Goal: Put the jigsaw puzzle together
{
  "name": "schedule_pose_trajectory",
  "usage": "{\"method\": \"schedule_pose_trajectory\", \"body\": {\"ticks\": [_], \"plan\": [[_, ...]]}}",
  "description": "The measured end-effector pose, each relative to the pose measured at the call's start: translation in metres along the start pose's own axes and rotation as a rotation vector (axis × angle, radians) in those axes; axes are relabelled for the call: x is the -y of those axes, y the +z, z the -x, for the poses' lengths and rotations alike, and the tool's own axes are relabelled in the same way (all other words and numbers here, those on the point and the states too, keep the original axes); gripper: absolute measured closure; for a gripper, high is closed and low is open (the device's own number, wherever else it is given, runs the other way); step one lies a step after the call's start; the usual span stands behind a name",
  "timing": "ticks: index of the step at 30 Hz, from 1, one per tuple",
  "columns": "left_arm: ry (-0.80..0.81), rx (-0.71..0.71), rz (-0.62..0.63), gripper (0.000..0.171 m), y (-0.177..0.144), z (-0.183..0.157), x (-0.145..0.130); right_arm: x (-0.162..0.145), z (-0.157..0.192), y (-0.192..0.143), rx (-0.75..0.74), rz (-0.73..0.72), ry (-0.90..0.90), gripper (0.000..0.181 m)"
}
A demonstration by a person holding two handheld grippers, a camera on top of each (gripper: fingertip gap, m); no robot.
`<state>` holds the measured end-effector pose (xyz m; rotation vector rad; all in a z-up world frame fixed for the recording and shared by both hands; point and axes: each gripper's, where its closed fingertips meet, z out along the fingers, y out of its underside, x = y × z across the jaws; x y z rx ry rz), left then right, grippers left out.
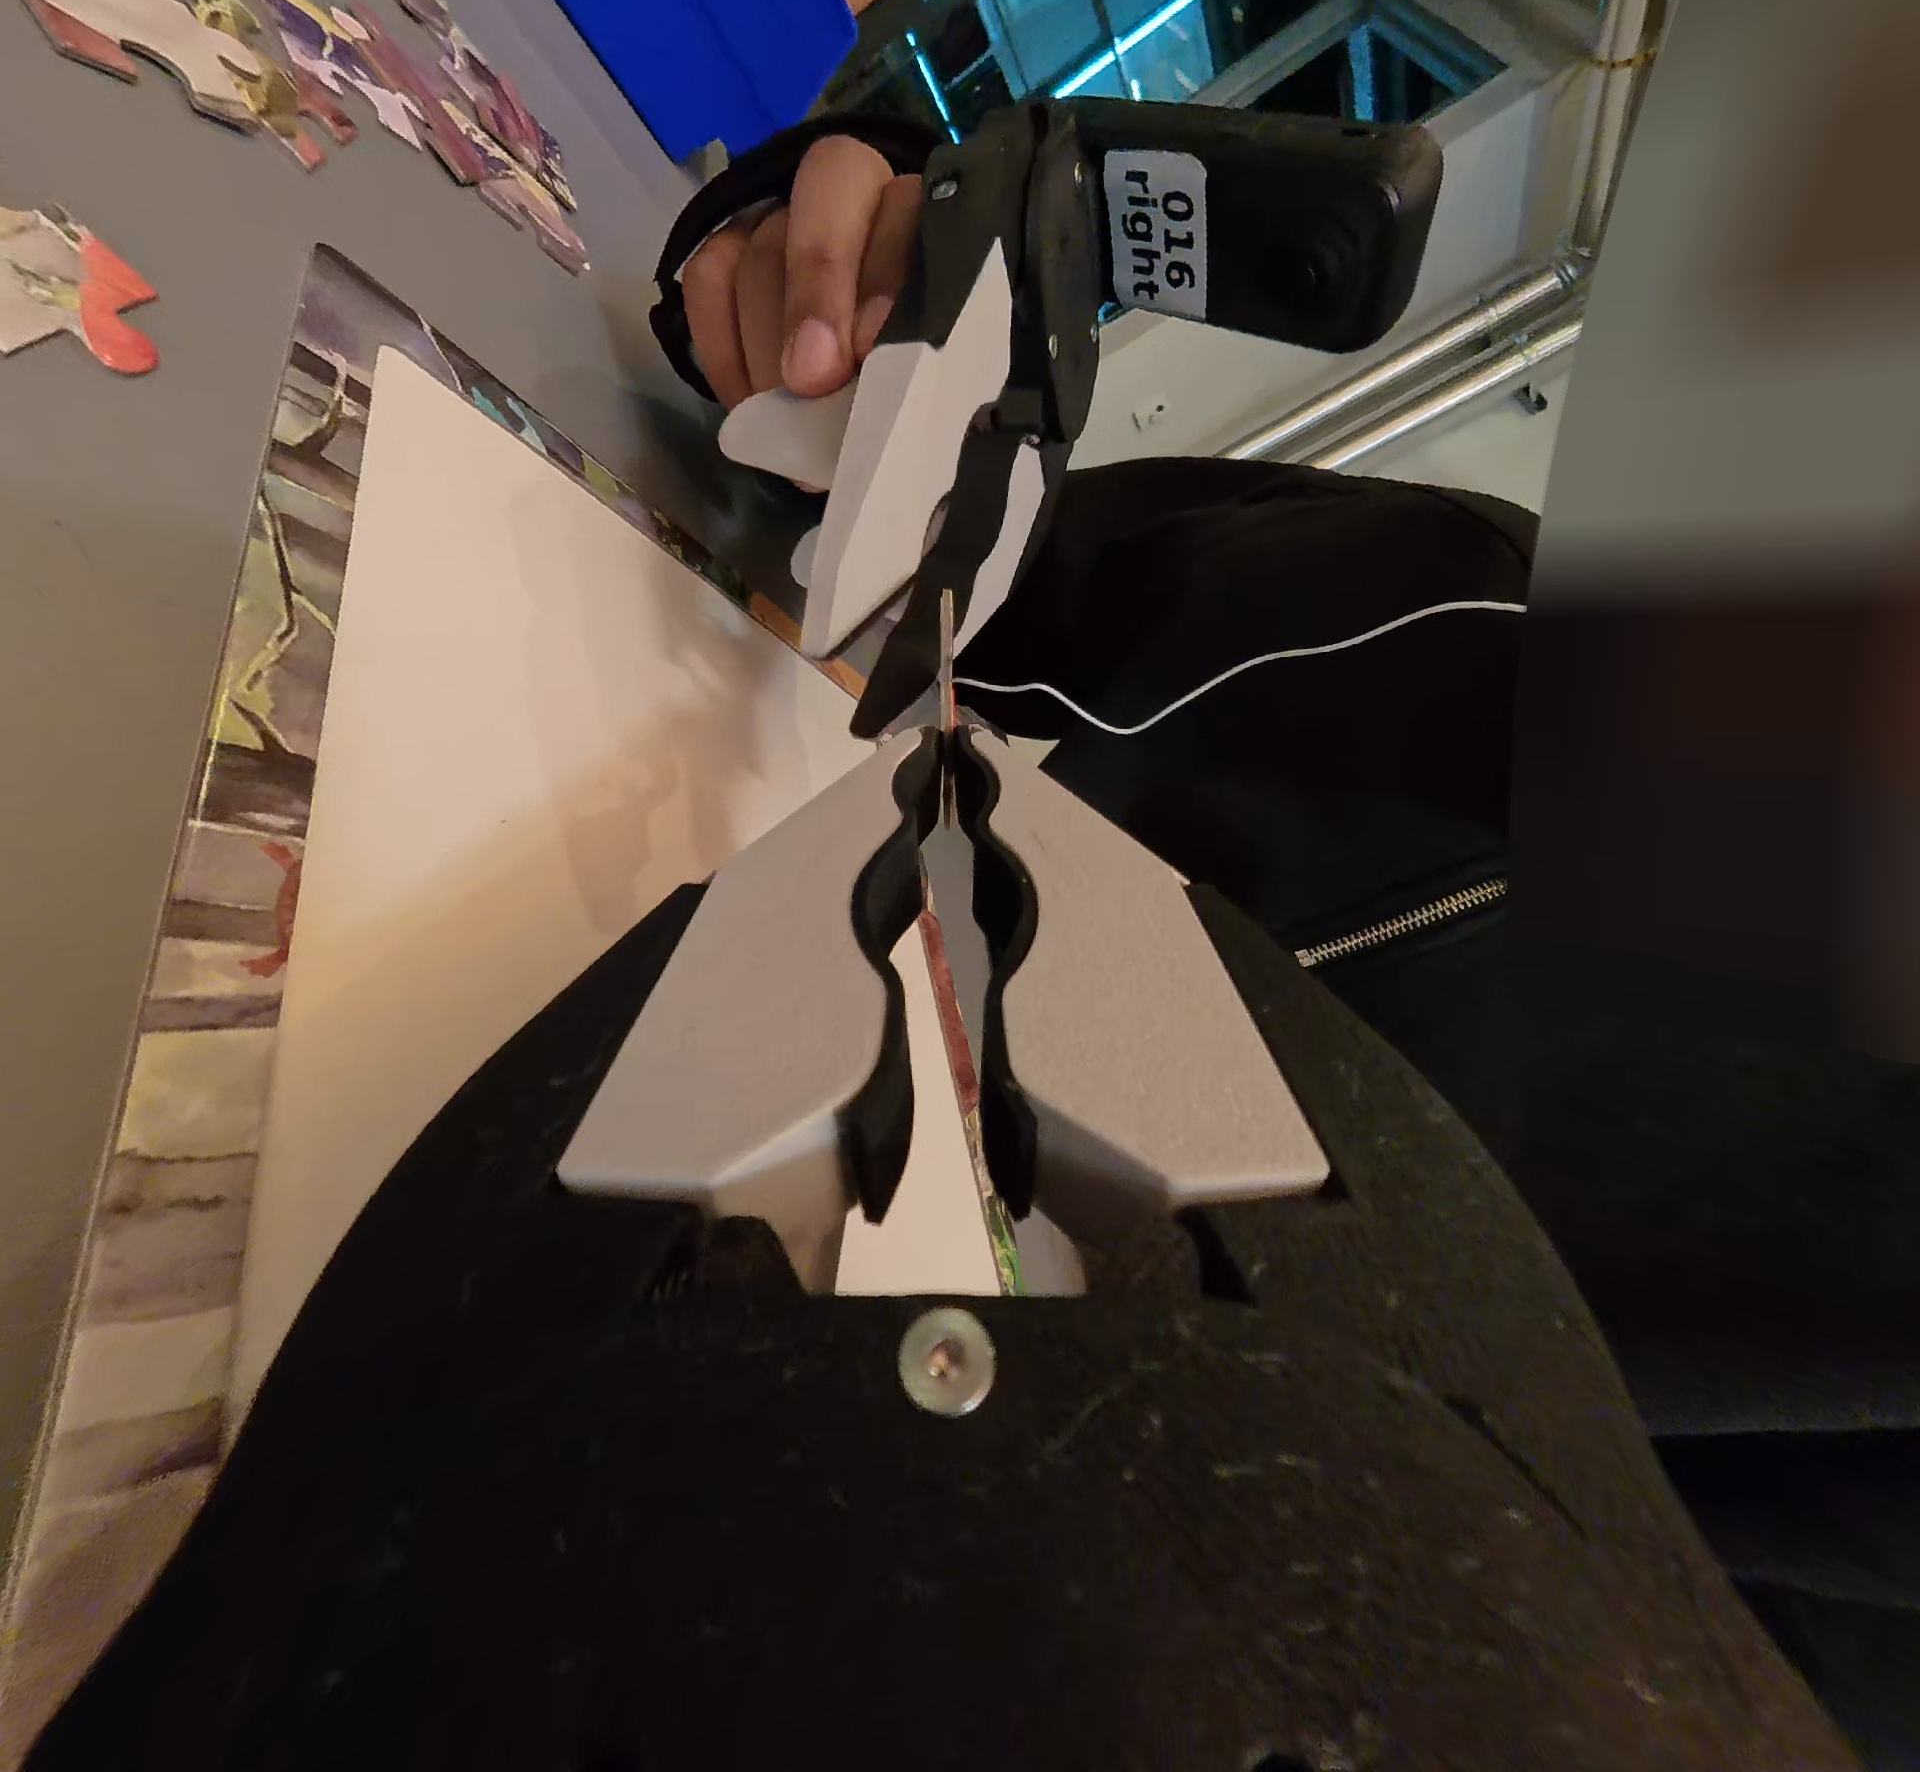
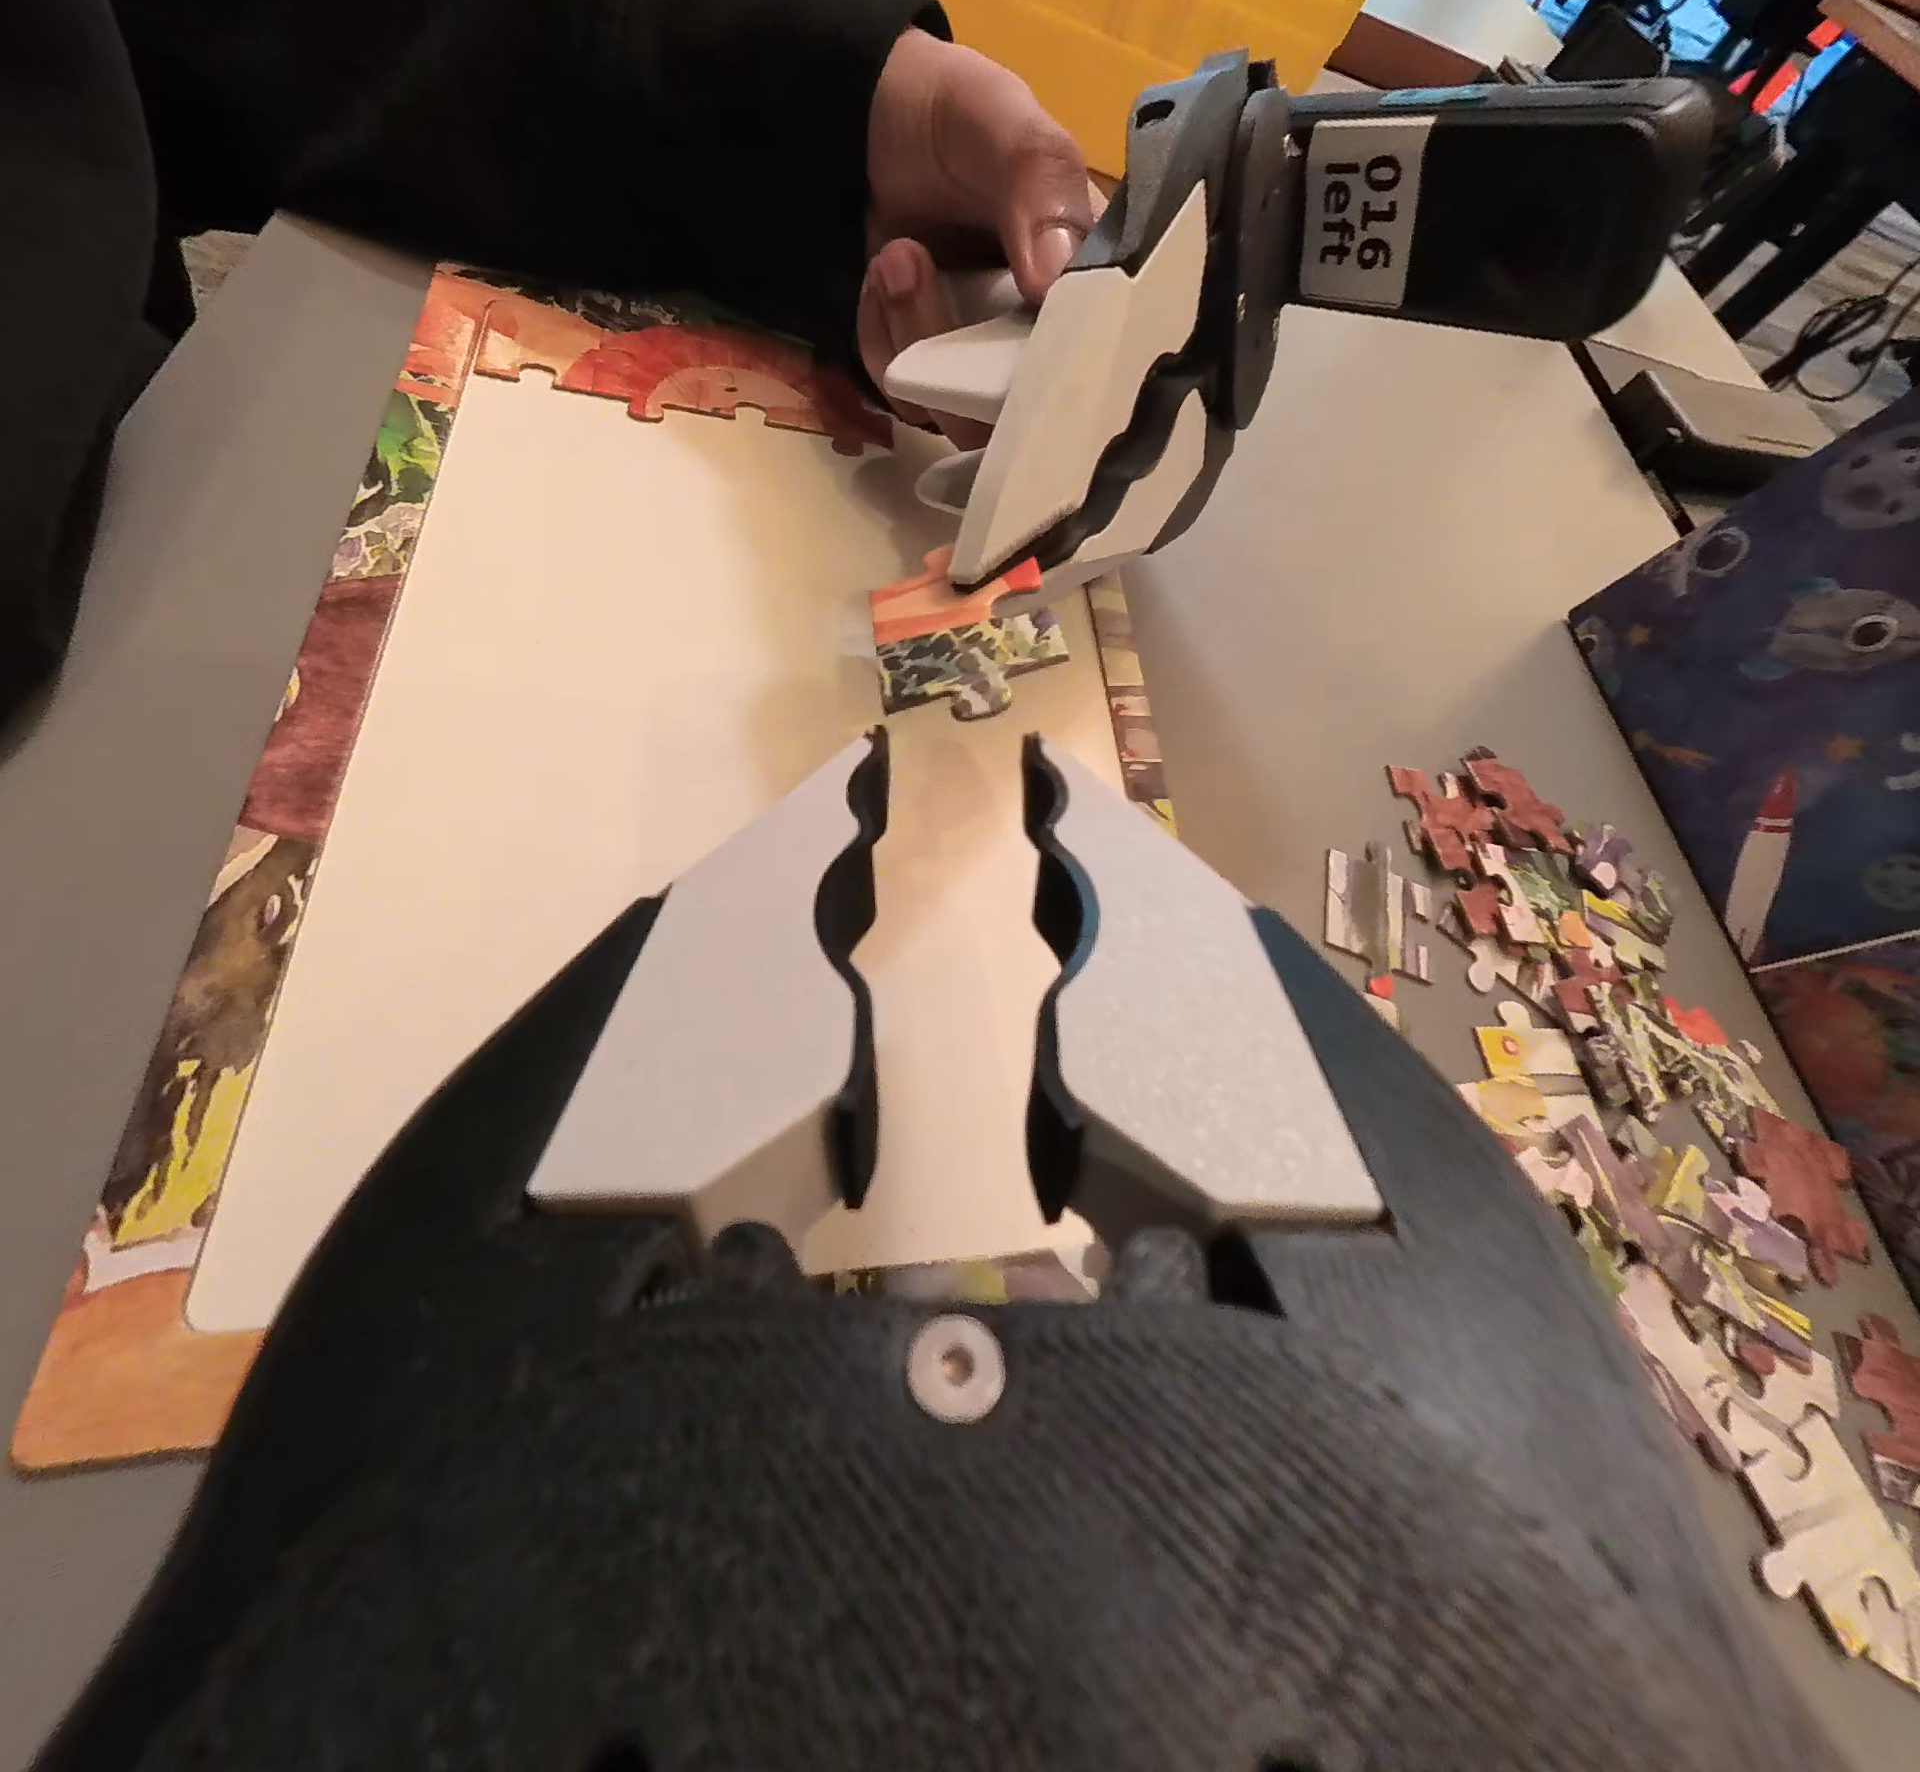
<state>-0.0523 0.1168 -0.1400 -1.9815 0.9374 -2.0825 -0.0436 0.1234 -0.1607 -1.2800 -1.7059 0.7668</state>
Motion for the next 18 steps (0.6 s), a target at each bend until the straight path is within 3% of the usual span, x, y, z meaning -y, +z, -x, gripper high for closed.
{"method": "schedule_pose_trajectory", "body": {"ticks": [18], "plan": [[-0.038,0.043,0.019,0.171,-0.003,0.011,-0.004,0.006,-0.004,-0.002,-0.035,-0.028,-0.006,0.144]]}}
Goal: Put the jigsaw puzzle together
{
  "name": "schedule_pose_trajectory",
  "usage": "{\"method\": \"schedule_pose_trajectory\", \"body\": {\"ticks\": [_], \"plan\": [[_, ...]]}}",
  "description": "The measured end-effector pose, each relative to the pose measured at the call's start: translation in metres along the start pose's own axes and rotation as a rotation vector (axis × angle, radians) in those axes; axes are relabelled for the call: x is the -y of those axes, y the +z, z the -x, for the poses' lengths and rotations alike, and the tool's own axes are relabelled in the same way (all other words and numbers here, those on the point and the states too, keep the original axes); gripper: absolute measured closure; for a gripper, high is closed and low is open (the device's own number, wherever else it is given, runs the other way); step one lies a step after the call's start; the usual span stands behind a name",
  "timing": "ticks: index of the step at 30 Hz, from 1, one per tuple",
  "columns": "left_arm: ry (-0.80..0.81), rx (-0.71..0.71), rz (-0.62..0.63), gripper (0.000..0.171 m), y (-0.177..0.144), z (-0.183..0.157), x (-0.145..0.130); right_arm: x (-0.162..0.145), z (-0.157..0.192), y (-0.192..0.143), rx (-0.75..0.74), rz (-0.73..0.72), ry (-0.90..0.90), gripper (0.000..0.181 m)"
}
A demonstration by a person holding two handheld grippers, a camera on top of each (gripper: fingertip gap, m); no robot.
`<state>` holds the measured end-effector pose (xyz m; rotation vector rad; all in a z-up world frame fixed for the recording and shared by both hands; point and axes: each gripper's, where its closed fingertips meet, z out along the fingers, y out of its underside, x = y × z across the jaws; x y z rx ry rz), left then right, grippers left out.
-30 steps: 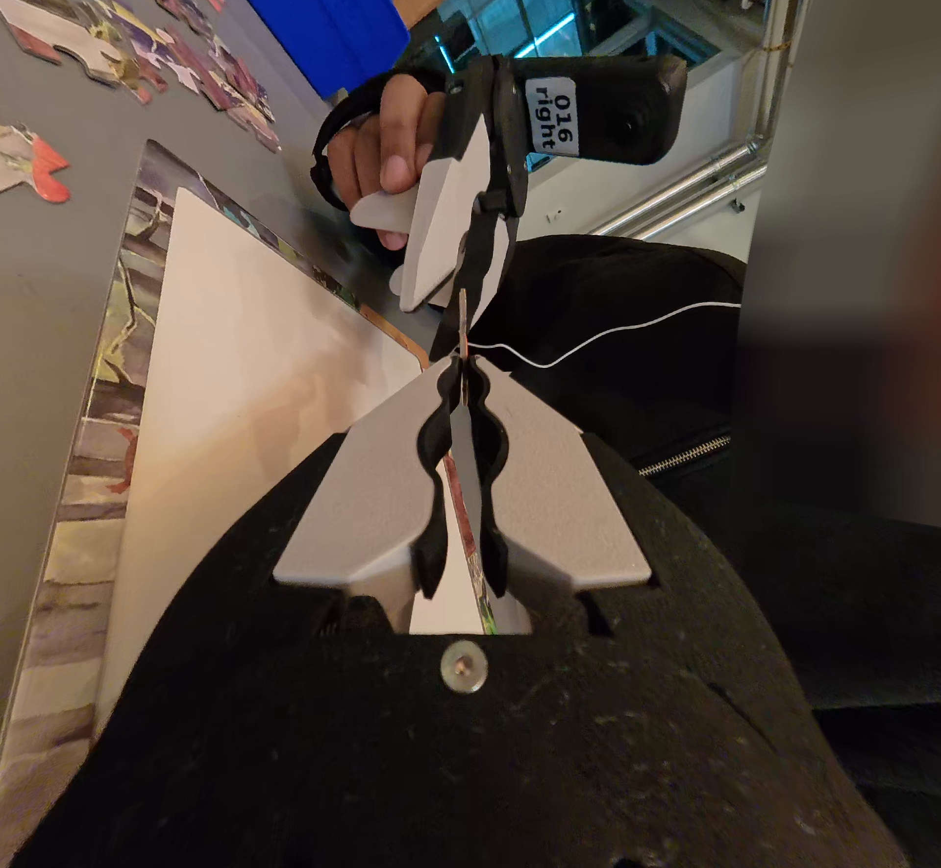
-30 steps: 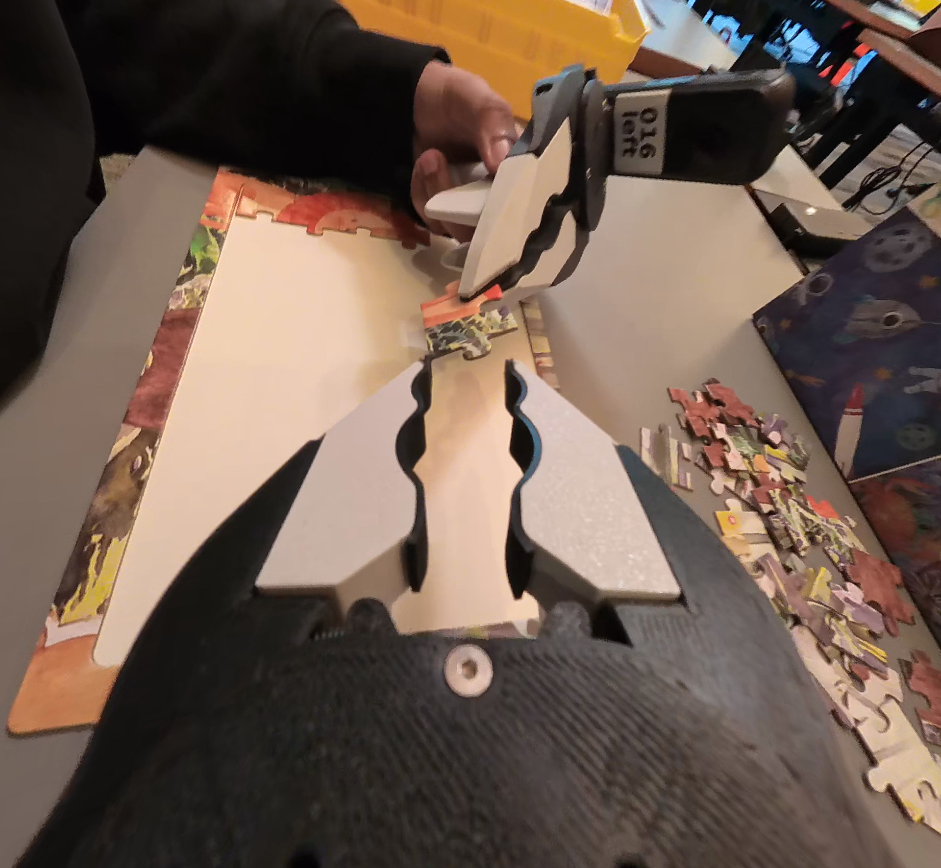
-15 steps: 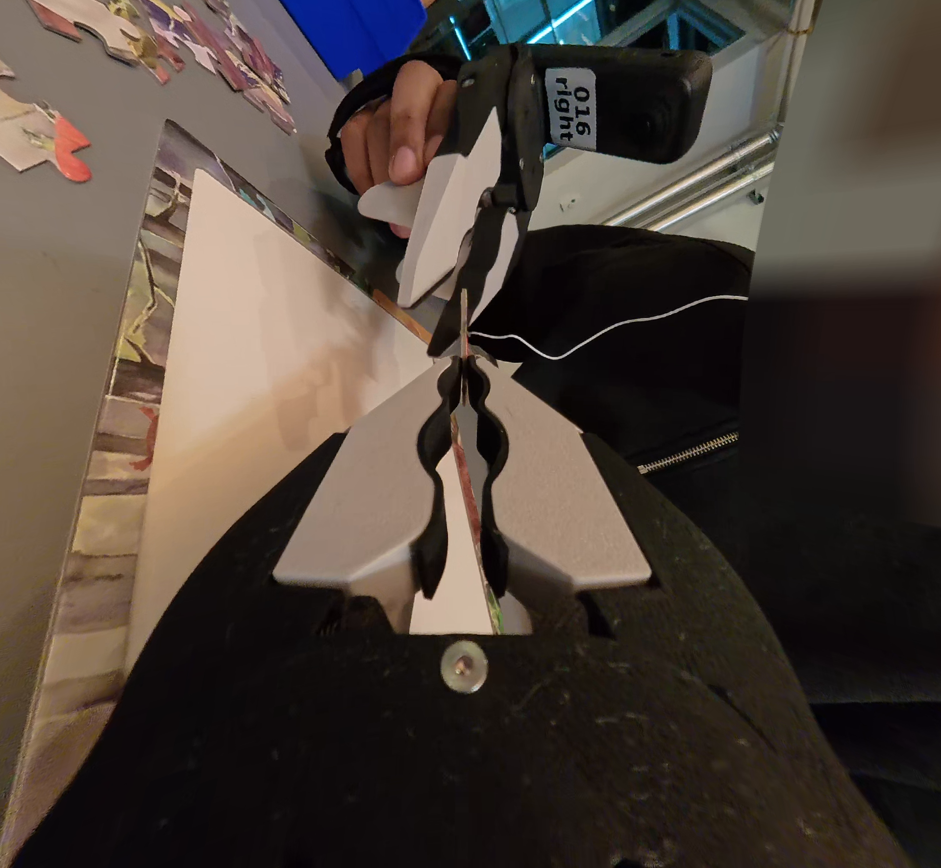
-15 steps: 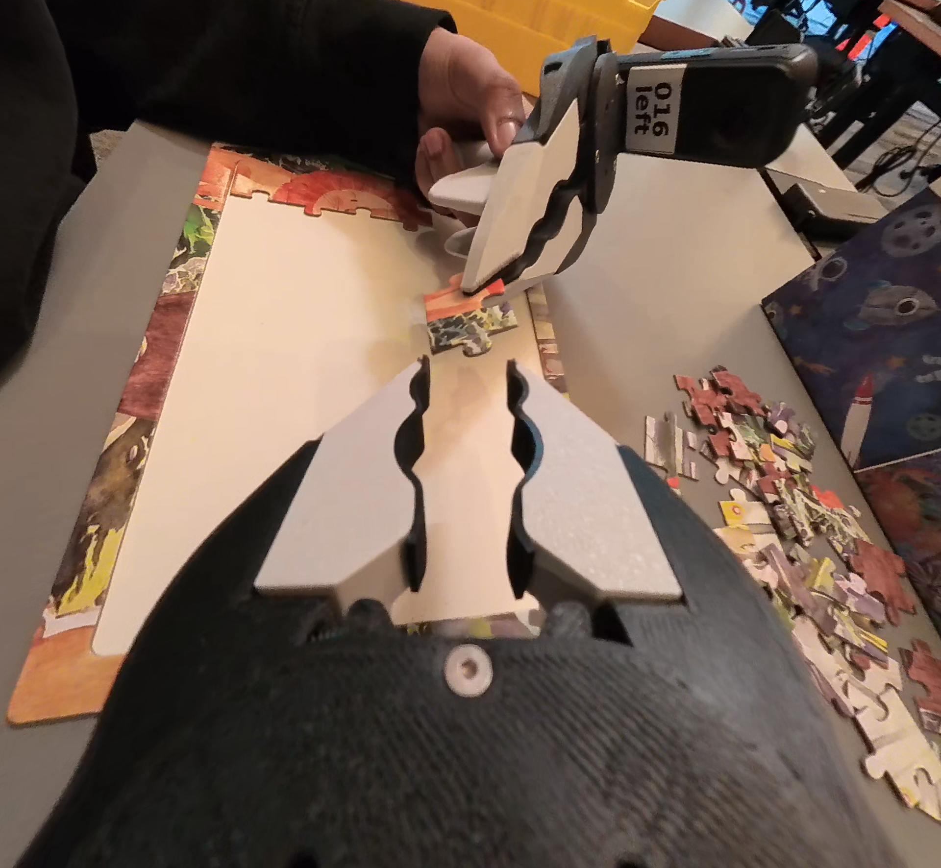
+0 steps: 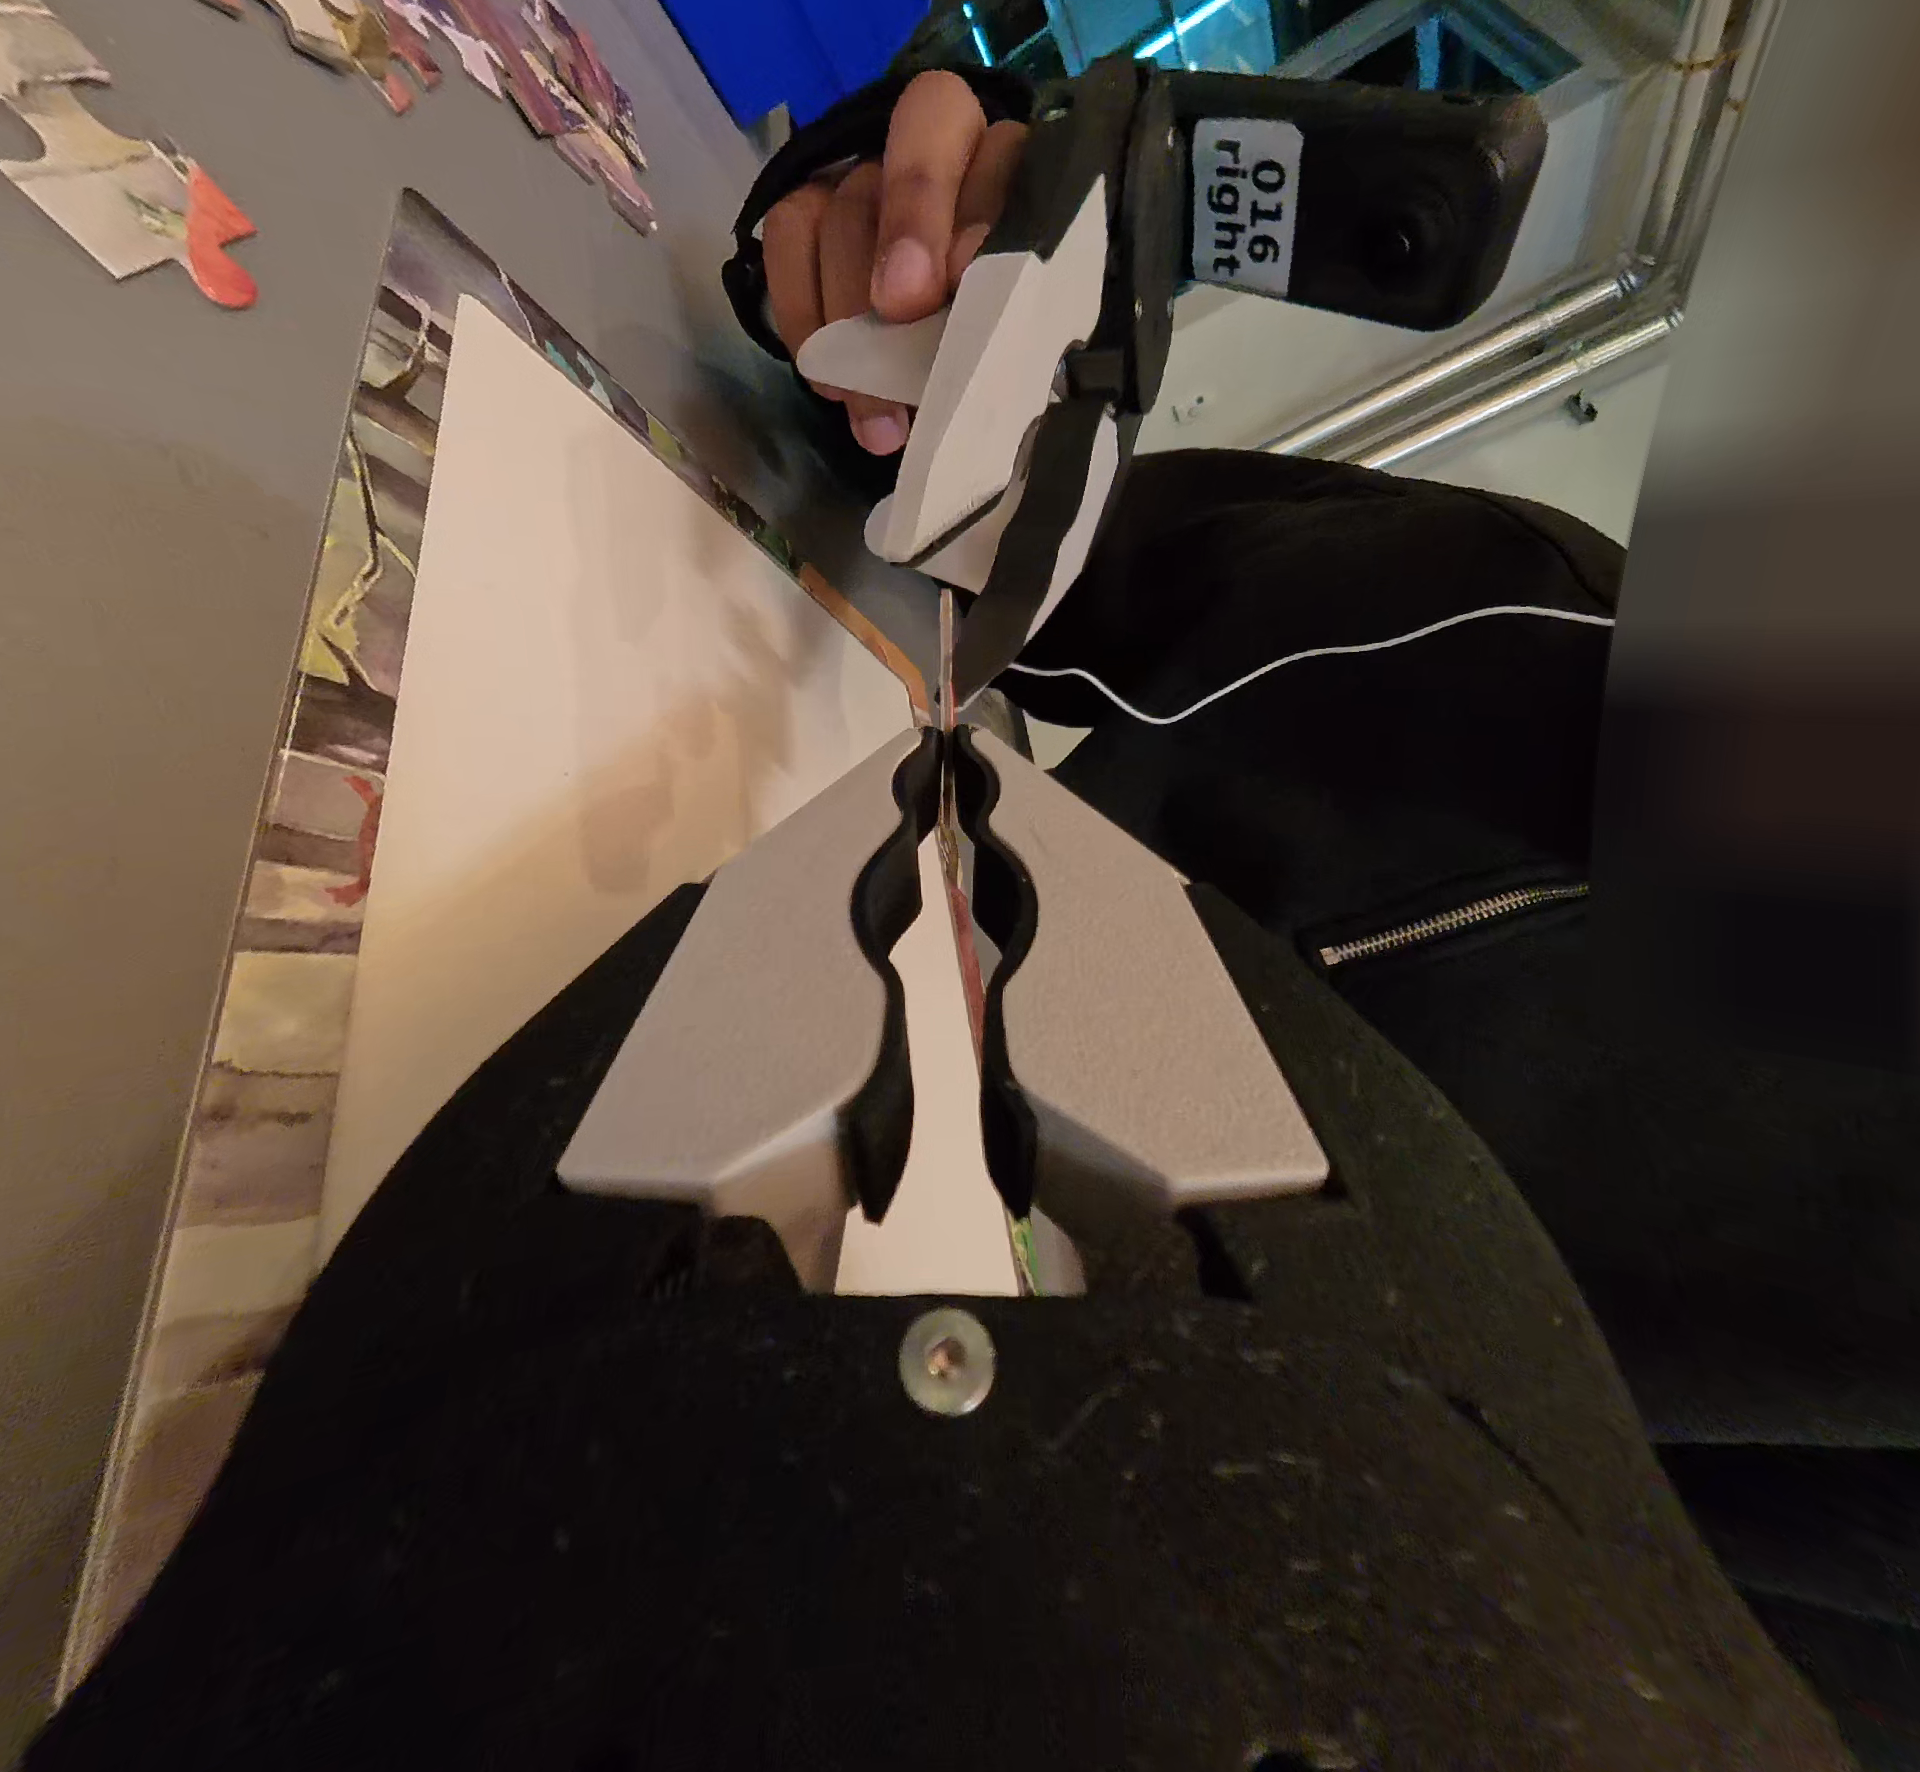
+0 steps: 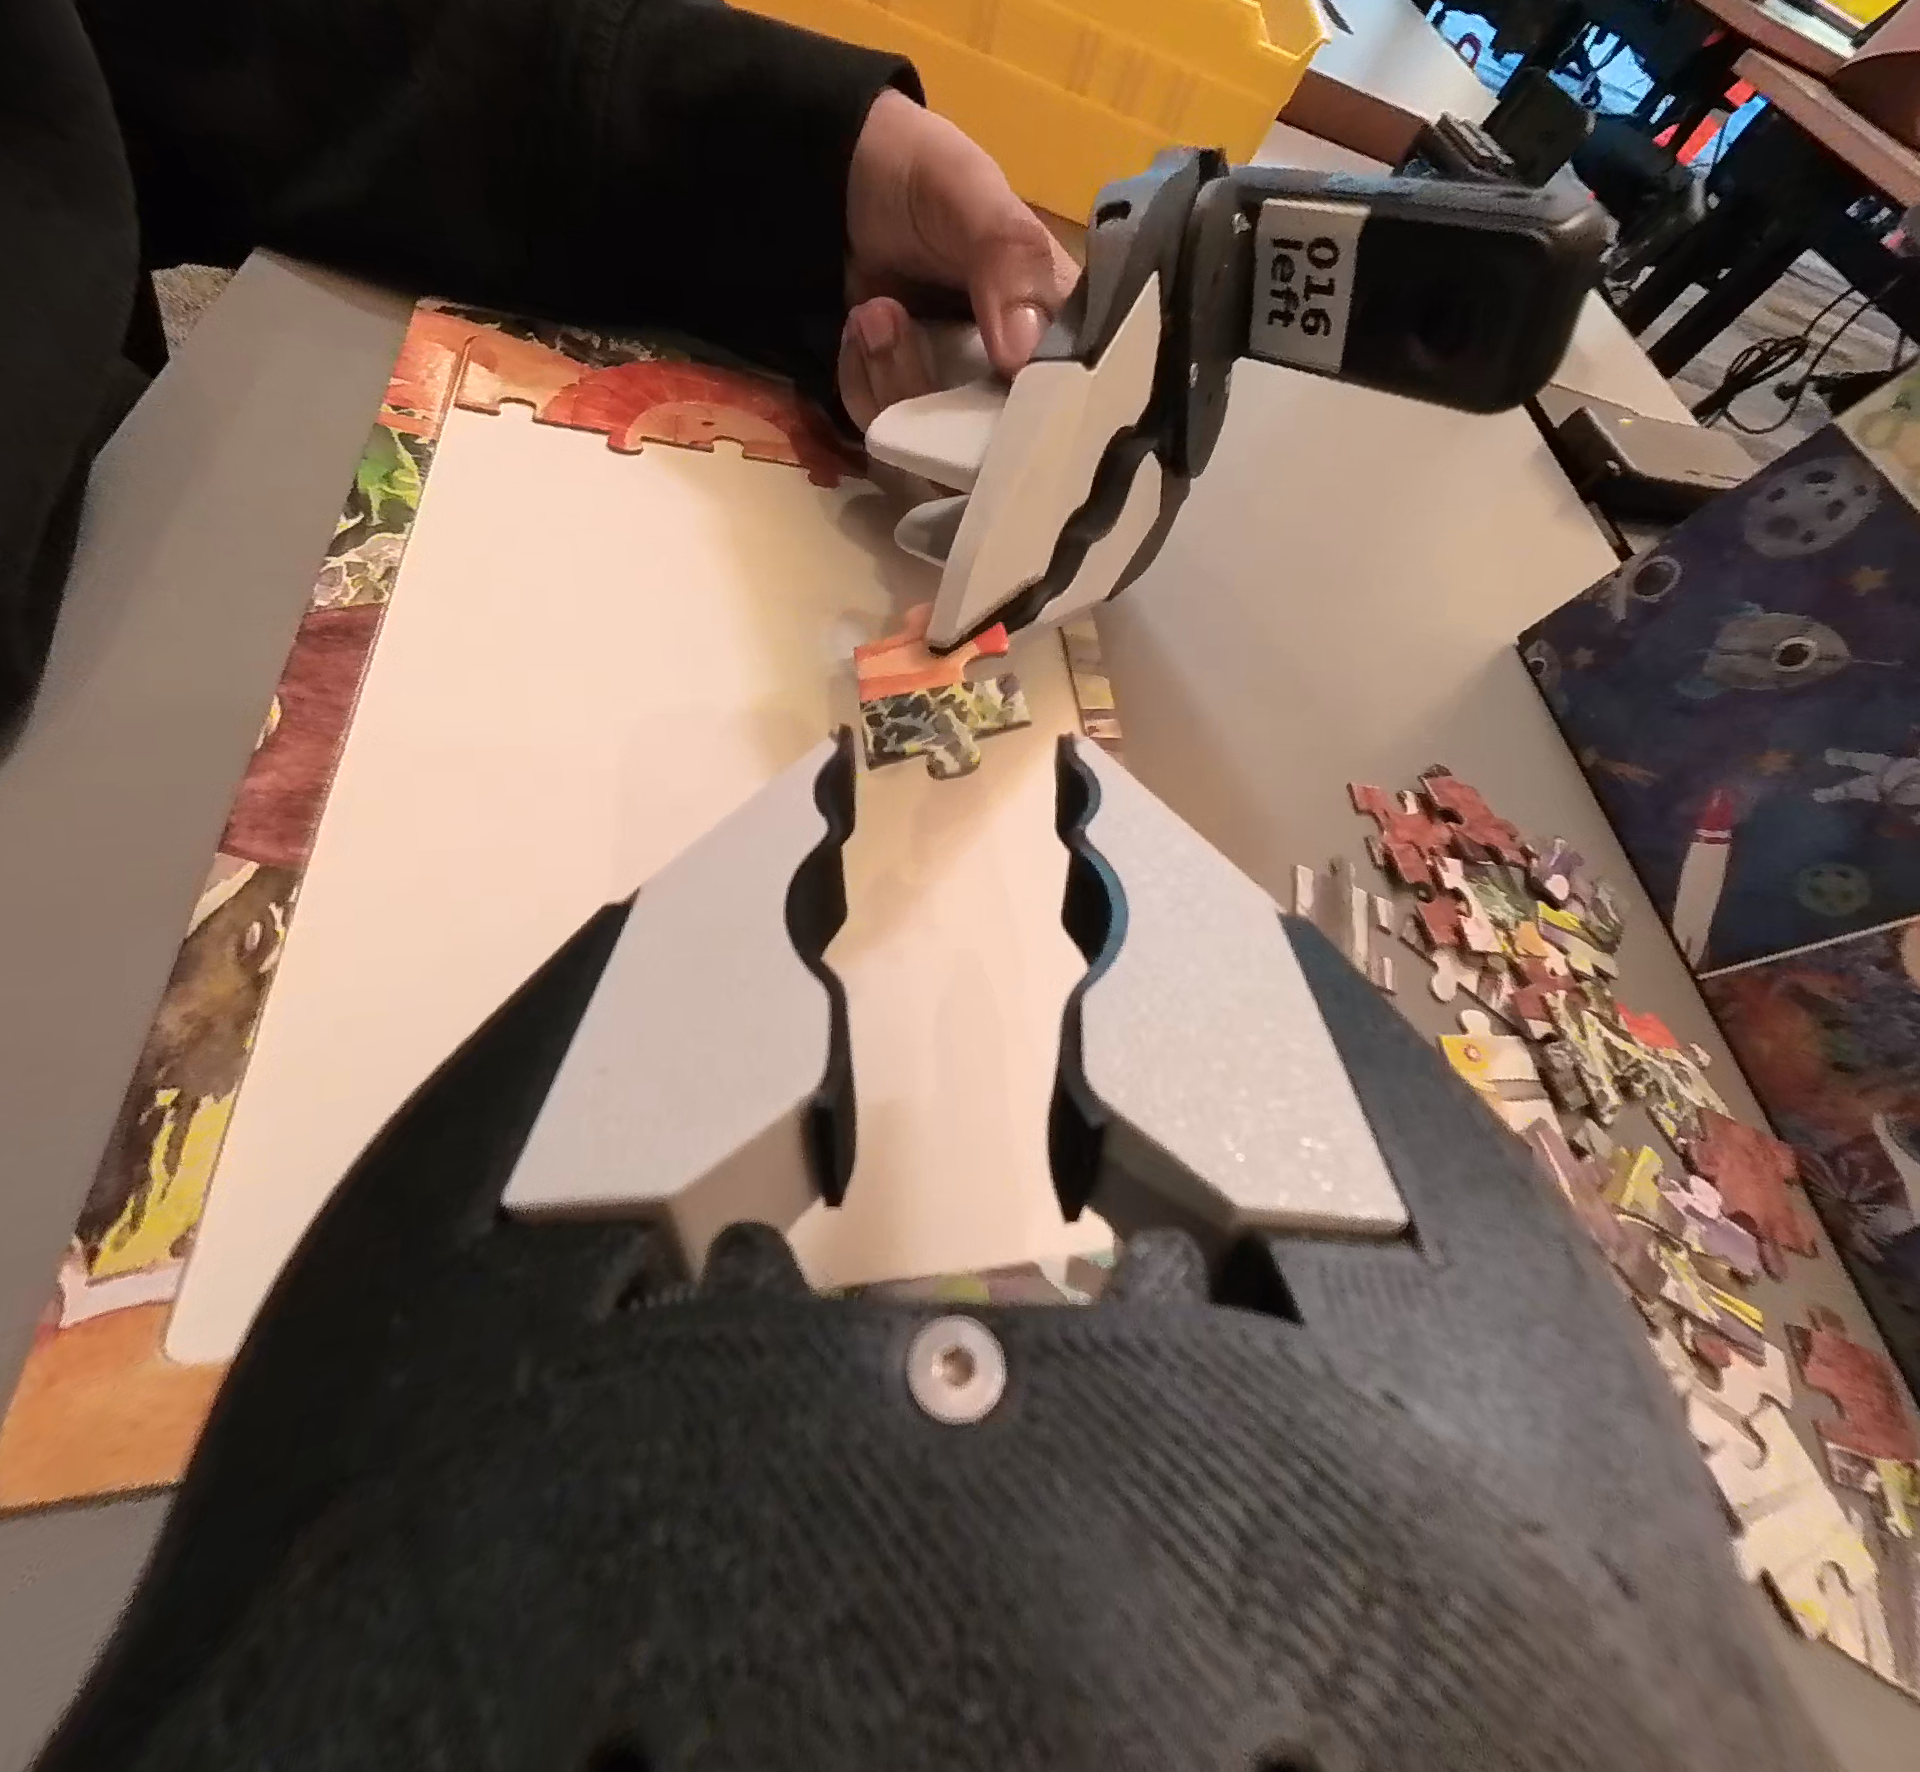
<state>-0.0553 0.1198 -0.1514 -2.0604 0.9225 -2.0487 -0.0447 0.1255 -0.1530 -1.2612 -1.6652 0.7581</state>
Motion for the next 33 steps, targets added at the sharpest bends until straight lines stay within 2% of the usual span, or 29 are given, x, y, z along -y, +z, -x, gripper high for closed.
{"method": "schedule_pose_trajectory", "body": {"ticks": [5,33], "plan": [[-0.006,0.002,0.011,0.171,0.0014,0.0012,-0.0019,-0.0013,0.0043,0.0034,0.008,0.014,-0.022,0.149],[-0.020,0.007,0.011,0.171,0.0024,0.0045,-0.0021,-0.0066,0.0050,0.0067,-0.012,0.064,-0.064,0.150]]}}
